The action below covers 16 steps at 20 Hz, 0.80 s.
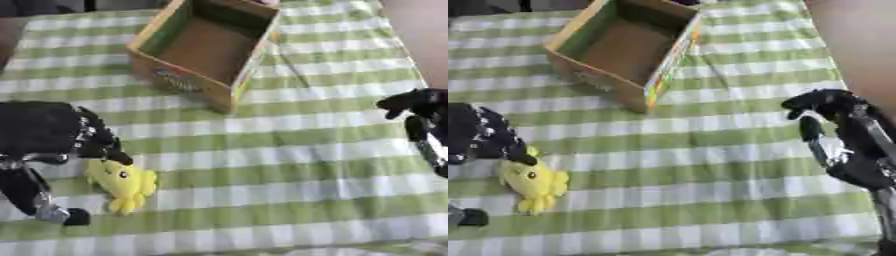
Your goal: Pick up objects on the table and place them in the box.
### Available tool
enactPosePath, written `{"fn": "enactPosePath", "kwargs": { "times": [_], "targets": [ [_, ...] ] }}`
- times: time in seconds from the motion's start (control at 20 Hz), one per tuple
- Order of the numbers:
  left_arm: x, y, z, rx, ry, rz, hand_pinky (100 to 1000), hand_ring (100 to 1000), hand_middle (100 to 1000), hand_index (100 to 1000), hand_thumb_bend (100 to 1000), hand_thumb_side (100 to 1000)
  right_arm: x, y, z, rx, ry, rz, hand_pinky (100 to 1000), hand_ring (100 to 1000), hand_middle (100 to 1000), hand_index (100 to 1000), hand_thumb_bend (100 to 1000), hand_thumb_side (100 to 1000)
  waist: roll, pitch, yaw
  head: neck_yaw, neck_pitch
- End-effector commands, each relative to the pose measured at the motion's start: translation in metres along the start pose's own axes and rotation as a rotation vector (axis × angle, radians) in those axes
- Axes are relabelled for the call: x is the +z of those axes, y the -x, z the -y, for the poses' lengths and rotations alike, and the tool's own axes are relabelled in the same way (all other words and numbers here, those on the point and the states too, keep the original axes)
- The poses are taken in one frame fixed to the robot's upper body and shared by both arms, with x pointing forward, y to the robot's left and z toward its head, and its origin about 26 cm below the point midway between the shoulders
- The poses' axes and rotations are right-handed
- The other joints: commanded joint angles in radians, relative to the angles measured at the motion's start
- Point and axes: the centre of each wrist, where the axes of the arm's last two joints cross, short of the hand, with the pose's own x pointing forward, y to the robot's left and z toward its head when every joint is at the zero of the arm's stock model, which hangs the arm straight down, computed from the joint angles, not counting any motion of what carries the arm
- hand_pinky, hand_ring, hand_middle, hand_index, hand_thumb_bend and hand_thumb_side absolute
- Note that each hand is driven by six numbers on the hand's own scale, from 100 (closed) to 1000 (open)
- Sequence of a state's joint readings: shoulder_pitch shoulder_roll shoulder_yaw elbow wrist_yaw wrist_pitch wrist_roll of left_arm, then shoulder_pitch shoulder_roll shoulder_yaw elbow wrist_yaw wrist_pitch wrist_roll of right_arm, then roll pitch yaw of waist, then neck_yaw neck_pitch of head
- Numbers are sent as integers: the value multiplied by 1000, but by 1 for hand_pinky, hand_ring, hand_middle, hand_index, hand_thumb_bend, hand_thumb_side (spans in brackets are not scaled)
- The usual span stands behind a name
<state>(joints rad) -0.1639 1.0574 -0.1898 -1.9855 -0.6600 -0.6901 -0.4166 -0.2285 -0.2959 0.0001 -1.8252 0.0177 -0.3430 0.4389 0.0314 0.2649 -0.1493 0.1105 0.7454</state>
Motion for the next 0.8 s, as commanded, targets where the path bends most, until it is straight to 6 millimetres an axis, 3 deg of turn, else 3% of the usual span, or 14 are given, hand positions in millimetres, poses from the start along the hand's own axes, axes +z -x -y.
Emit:
{"fn": "enactPosePath", "kwargs": {
  "times": [0.05, 0.25, 0.8],
  "targets": [
    [6, 4, -5, -50, 81, 18, 593, 615, 654, 881, 398, 722, -2, -4, 7, 28, -8, 10, 781, 740, 539, 739, 100, 525, 1, -15, 0, -3, -12],
    [6, 6, 0, -61, 111, 9, 597, 618, 656, 877, 438, 700, -2, -4, 7, 28, -10, 9, 781, 740, 539, 739, 100, 529, 0, -15, 1, -4, -12],
    [6, 14, 19, -62, 175, -27, 606, 625, 660, 877, 482, 782, -2, -4, 6, 27, -13, 12, 781, 740, 538, 739, 100, 524, -6, -17, 0, -3, -16]
  ]
}}
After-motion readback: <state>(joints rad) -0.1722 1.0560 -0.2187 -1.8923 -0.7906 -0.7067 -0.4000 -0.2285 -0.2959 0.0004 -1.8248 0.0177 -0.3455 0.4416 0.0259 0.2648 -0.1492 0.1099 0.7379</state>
